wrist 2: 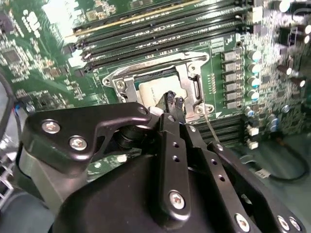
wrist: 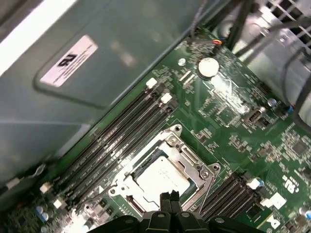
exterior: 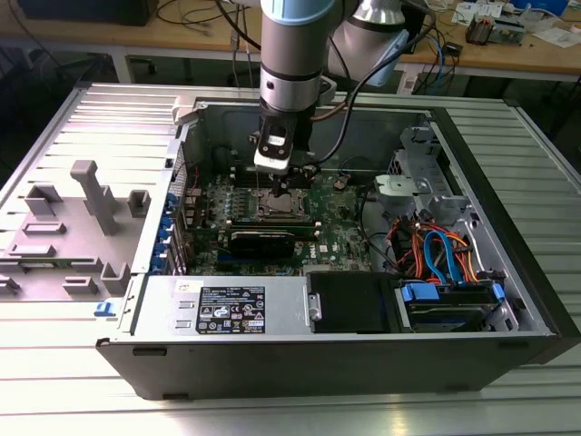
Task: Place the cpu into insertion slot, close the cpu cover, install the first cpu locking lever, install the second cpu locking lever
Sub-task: 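Install the first cpu locking lever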
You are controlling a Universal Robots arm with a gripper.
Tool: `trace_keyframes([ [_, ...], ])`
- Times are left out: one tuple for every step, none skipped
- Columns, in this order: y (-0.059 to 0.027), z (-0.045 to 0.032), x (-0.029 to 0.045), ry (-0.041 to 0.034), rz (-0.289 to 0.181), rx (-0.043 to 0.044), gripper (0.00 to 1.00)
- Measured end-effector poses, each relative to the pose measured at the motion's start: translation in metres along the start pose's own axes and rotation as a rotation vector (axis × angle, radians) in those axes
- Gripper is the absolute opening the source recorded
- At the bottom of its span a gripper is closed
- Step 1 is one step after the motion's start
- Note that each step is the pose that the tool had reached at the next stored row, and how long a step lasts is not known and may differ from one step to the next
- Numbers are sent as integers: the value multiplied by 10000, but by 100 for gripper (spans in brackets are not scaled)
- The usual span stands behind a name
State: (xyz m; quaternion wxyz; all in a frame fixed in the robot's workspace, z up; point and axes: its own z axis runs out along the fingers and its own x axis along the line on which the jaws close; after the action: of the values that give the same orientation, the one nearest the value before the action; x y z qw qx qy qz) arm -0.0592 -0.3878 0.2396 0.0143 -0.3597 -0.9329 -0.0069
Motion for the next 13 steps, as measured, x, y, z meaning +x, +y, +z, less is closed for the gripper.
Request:
trace_keyframes([
  [0, 0, 0, 1, -344, 11, 11],
  [0, 0, 0, 2, -670, 21, 11],
  [0, 0, 0, 2, -856, 27, 11],
  [0, 0, 0, 2, -1030, 33, 11],
  [0, 0, 0, 3, -1214, 38, 11],
  [0, 0, 0, 4, -1396, 44, 11],
  [0, 0, 0, 4, -1580, 50, 11],
  [0, 0, 0, 4, -1760, 56, 11],
  [0, 0, 0, 5, -1945, 62, 11],
  [0, 0, 0, 6, -2135, 68, 11],
  [0, 0, 0, 6, -2305, 73, 11],
  [0, 0, 0, 6, -2484, 79, 11],
  [0, 0, 0, 7, -2671, 84, 11],
])
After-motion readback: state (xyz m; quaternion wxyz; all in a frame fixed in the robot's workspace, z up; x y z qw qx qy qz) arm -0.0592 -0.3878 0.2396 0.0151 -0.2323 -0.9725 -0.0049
